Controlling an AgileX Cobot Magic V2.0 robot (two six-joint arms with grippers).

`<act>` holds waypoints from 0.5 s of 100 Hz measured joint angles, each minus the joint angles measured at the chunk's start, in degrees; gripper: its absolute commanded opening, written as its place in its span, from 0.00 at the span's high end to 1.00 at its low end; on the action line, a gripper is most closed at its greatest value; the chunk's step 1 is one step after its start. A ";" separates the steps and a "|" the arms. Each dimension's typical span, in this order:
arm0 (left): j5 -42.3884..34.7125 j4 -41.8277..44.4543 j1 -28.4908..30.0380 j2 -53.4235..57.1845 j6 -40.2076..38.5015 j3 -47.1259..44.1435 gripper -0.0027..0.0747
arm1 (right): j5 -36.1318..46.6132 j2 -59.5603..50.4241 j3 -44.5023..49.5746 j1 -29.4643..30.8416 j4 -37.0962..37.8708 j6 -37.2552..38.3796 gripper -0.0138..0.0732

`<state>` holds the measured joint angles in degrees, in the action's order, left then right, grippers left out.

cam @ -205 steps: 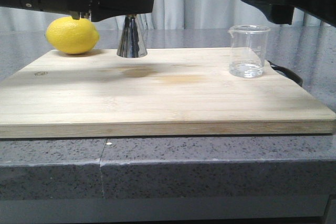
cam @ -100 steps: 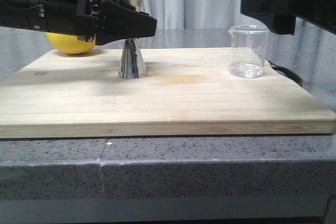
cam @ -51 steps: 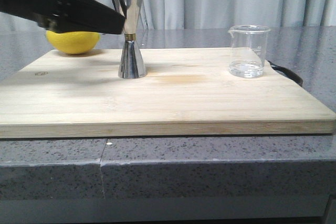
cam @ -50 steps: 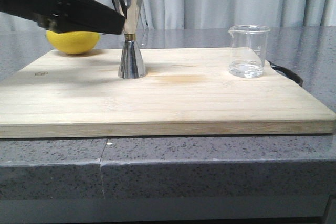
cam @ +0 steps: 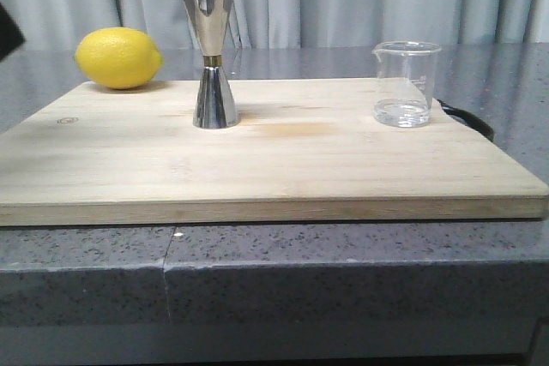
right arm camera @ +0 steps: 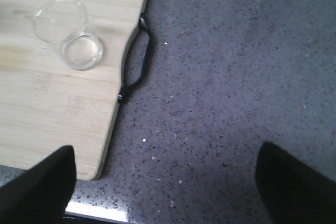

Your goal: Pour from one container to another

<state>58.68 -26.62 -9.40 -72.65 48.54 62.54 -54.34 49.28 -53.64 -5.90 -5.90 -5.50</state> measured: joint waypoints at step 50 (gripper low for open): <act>-2.66 17.54 0.00 26.27 -35.53 -10.19 0.33 | -1.07 -9.89 3.77 0.32 0.36 2.22 0.12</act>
<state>56.02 -9.07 -9.40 -46.38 13.01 52.35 -55.41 39.39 -49.87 -5.58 -5.54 -3.28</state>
